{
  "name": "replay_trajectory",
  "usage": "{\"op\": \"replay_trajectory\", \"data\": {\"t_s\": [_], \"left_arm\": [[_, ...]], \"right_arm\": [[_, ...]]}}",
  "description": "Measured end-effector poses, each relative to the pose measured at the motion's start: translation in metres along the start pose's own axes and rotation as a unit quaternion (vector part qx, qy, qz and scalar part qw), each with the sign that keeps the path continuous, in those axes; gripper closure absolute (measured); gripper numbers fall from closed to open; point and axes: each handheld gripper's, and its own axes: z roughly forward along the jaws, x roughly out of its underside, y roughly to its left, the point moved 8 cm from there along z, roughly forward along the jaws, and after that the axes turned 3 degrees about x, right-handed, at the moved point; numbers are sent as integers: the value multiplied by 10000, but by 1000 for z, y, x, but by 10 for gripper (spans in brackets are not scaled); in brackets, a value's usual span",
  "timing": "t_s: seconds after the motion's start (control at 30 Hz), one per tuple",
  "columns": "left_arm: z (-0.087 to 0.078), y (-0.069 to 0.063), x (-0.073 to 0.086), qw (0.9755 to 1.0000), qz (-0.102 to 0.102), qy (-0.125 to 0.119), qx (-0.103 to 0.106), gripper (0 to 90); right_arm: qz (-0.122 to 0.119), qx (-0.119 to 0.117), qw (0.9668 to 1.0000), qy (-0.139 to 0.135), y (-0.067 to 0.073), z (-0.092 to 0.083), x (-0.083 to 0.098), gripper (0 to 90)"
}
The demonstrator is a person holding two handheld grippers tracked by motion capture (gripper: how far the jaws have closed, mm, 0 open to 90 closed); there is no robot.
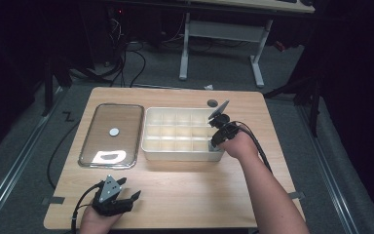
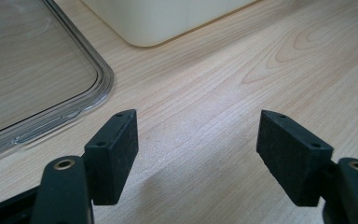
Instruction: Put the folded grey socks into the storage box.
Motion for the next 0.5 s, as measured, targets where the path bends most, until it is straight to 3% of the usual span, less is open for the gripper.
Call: {"op": "replay_trajectory", "data": {"t_s": [0.13, 0.27, 0.33, 0.5], "left_arm": [[-1, -3, -2, 10000, 39, -48, 35, 299], [-1, -5, -2, 10000, 74, -17, 64, 298], [-1, -4, -3, 9999, 53, -67, 56, 298], [-1, -2, -2, 10000, 9, -41, 37, 298]], "right_arm": [[10, -68, 9994, -350, 3, -9, 3, 689], [23, -84, 9987, -502, 4, -7, 9, 663], [144, -97, 9983, -559, 3, -5, 10, 647], [117, -67, 9977, -664, 2, -1, 9, 584]]}}
